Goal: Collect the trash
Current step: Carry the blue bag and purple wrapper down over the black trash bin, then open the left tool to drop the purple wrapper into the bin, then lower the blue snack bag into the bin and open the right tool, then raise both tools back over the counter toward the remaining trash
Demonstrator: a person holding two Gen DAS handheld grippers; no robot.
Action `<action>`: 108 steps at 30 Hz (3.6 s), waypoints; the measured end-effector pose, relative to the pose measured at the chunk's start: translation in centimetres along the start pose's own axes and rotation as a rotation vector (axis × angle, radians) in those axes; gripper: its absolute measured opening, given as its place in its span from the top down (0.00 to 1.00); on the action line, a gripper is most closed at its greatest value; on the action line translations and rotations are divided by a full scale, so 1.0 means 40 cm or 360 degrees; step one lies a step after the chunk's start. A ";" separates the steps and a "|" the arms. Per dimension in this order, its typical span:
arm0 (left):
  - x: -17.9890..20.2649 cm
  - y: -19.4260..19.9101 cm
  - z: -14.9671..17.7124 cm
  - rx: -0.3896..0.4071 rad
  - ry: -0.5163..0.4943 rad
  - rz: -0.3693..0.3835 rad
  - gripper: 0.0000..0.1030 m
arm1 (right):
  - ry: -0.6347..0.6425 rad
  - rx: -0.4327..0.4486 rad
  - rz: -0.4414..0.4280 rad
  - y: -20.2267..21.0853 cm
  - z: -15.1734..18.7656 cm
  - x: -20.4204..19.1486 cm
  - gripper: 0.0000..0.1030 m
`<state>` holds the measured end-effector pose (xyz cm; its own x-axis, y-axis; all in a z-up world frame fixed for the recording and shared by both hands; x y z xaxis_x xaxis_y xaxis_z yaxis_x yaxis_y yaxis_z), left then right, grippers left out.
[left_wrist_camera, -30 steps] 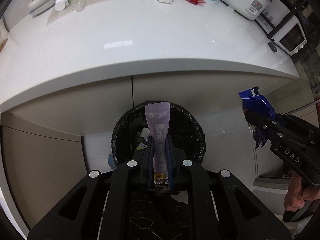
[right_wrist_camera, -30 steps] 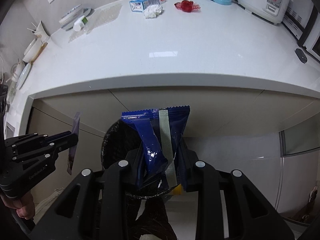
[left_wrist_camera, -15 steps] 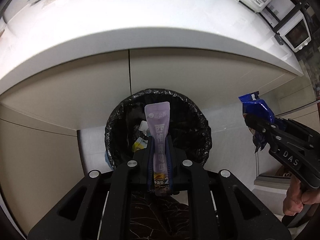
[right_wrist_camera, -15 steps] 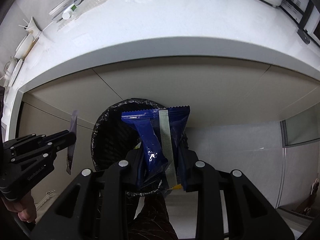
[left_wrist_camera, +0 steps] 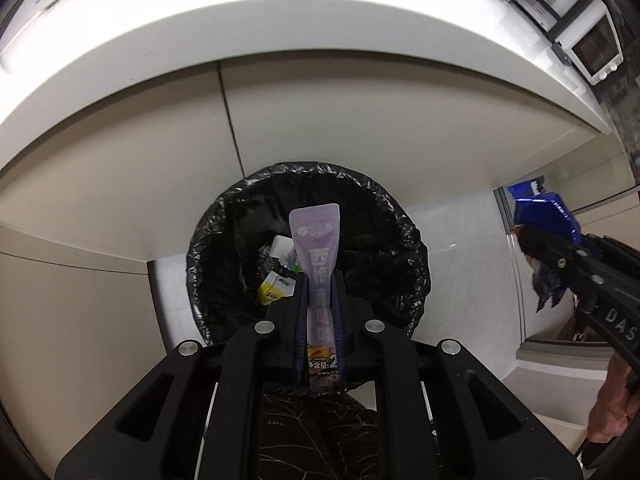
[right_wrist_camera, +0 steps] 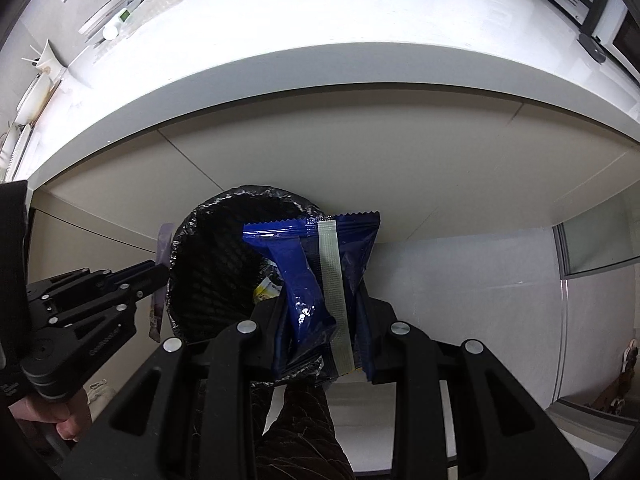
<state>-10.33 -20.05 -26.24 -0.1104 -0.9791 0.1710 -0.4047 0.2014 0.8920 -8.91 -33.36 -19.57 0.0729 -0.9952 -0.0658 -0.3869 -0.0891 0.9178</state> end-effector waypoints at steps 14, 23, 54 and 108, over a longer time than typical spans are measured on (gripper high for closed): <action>0.024 -0.033 0.002 0.0011 -0.0009 0.0033 0.70 | -0.0011 -0.0023 0.0016 -0.005 0.008 0.020 0.75; -0.021 0.018 -0.013 0.0106 0.0061 -0.0012 0.30 | 0.0022 0.0000 -0.0021 0.003 -0.001 0.001 0.75; -0.270 0.176 -0.038 0.0247 0.0307 -0.0200 0.06 | 0.0261 -0.0094 -0.0158 -0.114 -0.015 -0.226 0.75; -0.250 0.358 -0.290 0.0500 0.0293 -0.0169 0.06 | 0.0187 0.0385 -0.0077 0.142 -0.323 -0.165 0.08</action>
<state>-4.50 -7.72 -10.31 0.1004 -0.9781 0.1822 -0.6667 0.0698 0.7421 0.29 -26.75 -8.86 0.1972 -0.9791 -0.0487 -0.5875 -0.1578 0.7937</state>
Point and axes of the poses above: each gripper's, at about its wrist camera, not at the fingertips, and y roughly against the way its jaws point, x to its right, z to its underside, the point moved 4 cm from there along -y, roughly the way its jaws point, and after that the axes turned 12 degrees about x, right-handed, at the moved point
